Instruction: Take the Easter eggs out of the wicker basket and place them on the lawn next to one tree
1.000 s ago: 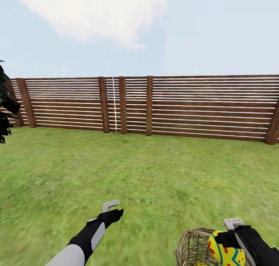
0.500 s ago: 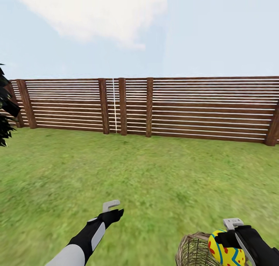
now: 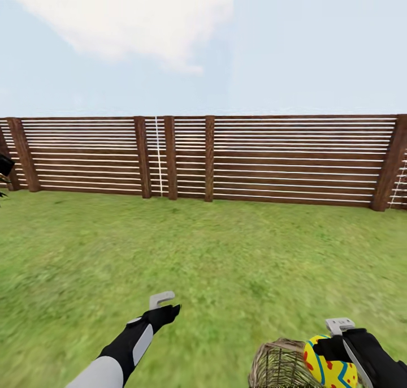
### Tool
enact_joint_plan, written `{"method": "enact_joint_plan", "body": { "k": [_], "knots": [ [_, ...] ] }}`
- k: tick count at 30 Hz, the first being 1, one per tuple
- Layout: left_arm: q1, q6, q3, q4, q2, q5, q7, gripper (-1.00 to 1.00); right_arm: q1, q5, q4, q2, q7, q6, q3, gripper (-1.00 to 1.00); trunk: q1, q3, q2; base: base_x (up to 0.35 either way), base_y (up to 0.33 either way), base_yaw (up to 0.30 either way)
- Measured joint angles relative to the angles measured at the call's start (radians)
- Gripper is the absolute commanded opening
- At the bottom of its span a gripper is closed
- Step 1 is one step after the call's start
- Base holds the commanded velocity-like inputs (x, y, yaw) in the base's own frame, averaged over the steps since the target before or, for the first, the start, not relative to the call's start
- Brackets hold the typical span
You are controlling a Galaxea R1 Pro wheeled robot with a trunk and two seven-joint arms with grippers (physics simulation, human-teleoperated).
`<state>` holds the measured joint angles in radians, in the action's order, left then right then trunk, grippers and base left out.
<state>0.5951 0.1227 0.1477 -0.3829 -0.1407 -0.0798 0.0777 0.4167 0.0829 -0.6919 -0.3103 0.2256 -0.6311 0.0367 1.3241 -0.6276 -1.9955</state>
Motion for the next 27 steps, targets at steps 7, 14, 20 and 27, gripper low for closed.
{"method": "enact_joint_plan", "body": {
  "k": [7, 14, 20, 27],
  "knots": [
    [0.000, -0.079, 0.001, 0.002, 0.000, 0.002, -0.002, 1.00, 0.000, 0.000, 0.000, 0.000, 0.000, 0.000, 0.000, -1.00, 0.000, 0.007, 0.000, -0.067, 0.000, -0.259],
    [0.000, -0.087, 0.001, 0.002, 0.000, 0.002, -0.003, 1.00, 0.000, 0.000, 0.000, 0.000, 0.000, 0.000, 0.002, -1.00, 0.001, 0.014, 0.000, -0.329, 0.000, -0.259],
    [0.000, -0.087, 0.001, 0.002, 0.001, 0.002, -0.004, 1.00, 0.000, 0.000, 0.001, 0.000, 0.000, -0.001, 0.000, -1.00, 0.001, 0.020, 0.000, -0.339, 0.000, -0.257],
    [0.000, -0.087, 0.001, 0.002, 0.000, 0.002, -0.006, 1.00, 0.000, 0.000, 0.001, 0.000, 0.000, 0.000, 0.000, -1.00, 0.001, 0.027, 0.000, -0.339, 0.000, -0.257]
  ]
}}
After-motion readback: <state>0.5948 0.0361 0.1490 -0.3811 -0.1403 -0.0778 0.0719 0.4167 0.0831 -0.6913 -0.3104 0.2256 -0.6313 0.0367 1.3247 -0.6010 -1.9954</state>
